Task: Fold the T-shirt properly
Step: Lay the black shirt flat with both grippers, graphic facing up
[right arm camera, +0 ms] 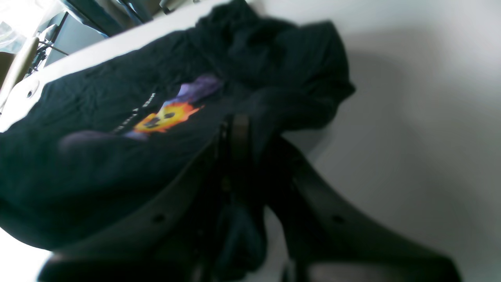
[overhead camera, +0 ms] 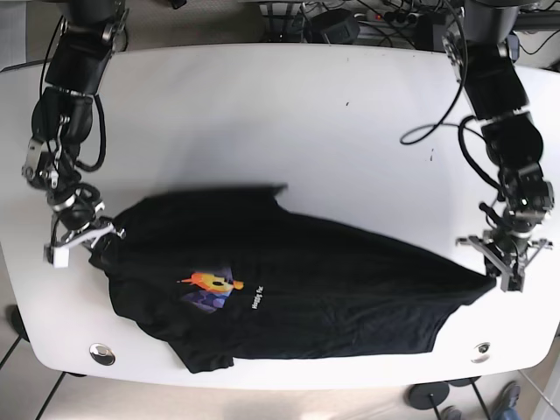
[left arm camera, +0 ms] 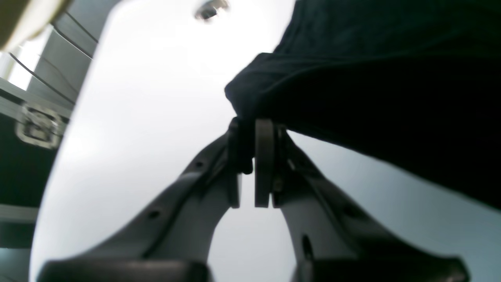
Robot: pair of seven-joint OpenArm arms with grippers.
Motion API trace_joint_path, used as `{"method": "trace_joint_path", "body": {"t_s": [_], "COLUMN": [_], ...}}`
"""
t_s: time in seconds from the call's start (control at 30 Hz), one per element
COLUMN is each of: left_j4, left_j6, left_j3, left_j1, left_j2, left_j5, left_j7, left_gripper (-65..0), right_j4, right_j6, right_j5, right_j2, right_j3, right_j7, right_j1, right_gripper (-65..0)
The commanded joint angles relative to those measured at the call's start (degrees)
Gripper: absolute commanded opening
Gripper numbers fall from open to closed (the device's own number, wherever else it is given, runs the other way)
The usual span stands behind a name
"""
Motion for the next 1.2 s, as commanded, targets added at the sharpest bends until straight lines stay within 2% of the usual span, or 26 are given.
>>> {"method": "trace_joint_path", "body": {"t_s": [0.03,0.1,0.13,0.3,0.47,0.6,0.83,0.87,0.9,0.97,1.0,1.07,1.13,1.2], "left_j4": [5.97,9.66,12.30,14.94,17.14,19.77,21.71,21.53,21.53,21.53,21.53,21.62,21.62,21.62], "left_j6": [0.60,0.16,-1.60,-3.88,-10.21,-10.65,-10.74,-10.74,-10.65,-10.57,-10.39,-10.39,-10.39,-10.39], "left_j3": [-2.63,-3.51,-4.30,-10.19,-16.00,-20.65,-22.59,-22.68,-22.68,-22.50,-22.41,-22.41,-22.32,-22.32], "left_j1": [4.42,8.82,12.25,20.07,26.58,31.06,38.45,38.62,38.62,38.36,38.36,38.27,36.95,34.67], "left_j2": [0.68,1.74,2.00,3.94,4.73,7.80,9.83,9.83,9.83,9.74,9.74,9.74,9.74,9.74], "left_j5": [0.08,0.08,0.16,0.25,0.51,0.51,0.34,0.43,0.60,0.60,0.60,0.60,0.51,0.51], "left_j7": [0.12,1.62,2.50,2.94,2.94,2.94,2.76,2.76,2.76,2.85,2.94,2.94,2.94,2.94], "left_gripper": [-65.0,-65.0,-65.0,-65.0,-65.0,-65.0,-65.0,-65.0,-65.0,-65.0,-62.5,-50.1,-38.3,-31.9], "right_j4": [2.61,3.84,4.98,6.56,9.64,10.17,13.16,13.51,13.68,15.00,15.79,17.90,19.31,19.49], "right_j6": [0.23,0.23,0.23,0.23,0.23,0.23,0.23,-0.12,-0.38,-0.47,-0.47,-0.47,-0.38,-0.38], "right_j5": [3.76,7.19,9.30,12.29,12.55,12.37,12.55,12.55,12.55,12.64,12.64,12.64,12.20,12.11], "right_j2": [0.97,0.88,0.88,0.80,0.88,-0.35,-0.35,-0.35,-0.35,-0.35,-0.35,-0.79,-2.37,-2.63], "right_j3": [1.20,1.38,1.47,1.64,1.73,1.73,1.73,1.73,1.73,1.73,1.91,4.19,5.51,7.27], "right_j7": [1.60,1.60,1.60,1.78,1.78,1.78,1.69,1.60,1.60,1.51,1.34,1.16,1.16,1.16], "right_j1": [-4.11,-9.12,-13.08,-21.34,-27.06,-29.43,-33.91,-34.35,-35.15,-36.29,-37.17,-38.22,-37.96,-36.38], "right_gripper": [-62.9,-62.9,-62.9,-62.9,-62.9,-62.9,-62.6,-60.4,-54.2,-33.8,-22.7,-1.6,0.0,0.0]}}
